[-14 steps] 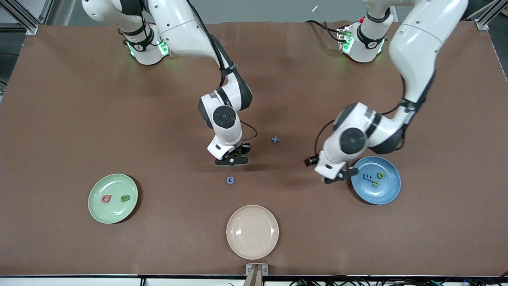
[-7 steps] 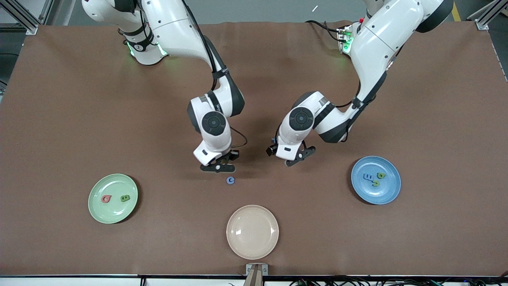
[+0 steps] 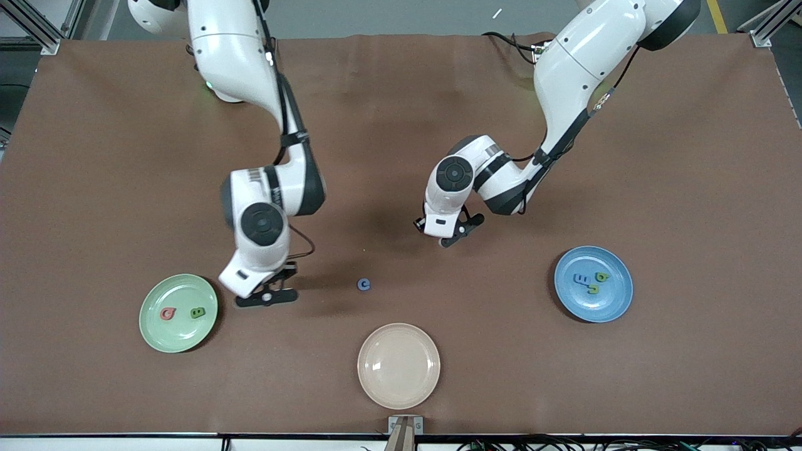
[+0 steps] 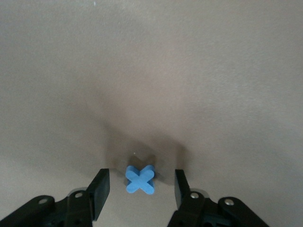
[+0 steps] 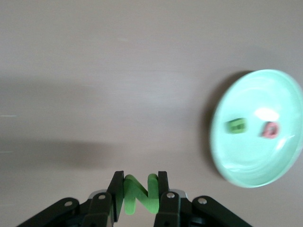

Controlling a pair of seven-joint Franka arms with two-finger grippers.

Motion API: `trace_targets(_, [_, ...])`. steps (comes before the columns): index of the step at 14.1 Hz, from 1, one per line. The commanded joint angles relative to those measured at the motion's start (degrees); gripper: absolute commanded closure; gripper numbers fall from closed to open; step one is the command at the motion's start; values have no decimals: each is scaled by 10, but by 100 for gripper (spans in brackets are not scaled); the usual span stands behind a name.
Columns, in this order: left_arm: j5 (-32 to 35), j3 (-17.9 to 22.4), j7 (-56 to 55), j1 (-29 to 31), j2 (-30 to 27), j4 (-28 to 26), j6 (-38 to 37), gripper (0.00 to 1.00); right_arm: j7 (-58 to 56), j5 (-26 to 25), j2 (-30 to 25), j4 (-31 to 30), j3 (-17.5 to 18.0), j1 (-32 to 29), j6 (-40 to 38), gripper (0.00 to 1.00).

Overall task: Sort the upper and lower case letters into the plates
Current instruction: 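Grasp the blue x with the left gripper while the right gripper places N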

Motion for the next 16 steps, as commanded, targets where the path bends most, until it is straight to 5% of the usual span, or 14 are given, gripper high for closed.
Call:
trace_targets(1, [18,10,-22,-11,4,-2,8,51,-120,1,-3,-3,7,-78,13,95])
trace_targets(3, [20,10,-21,-11,4,1,8,78,-174,1,0,-5,11,-114,33,95])
trace_targets(4, [32,10,-17,-11,5,5,7,100,-192,1,3,-6,20,-134,37,94])
trace_targets(7, [52,18,-6,-4,2,16,1,100,-235,0,4,-6,79,-212,61,84])
trace_targets(8, [64,27,-4,0,-3,28,-10,100,-240,0,5,-6,92,-230,76,72])
trace_targets(11, [82,37,84,31,-4,84,-70,100,-240,-1,8,-6,101,-241,89,13])
trace_targets(16, [83,39,348,158,-16,122,-132,100,-212,1,5,-1,101,-207,86,3])
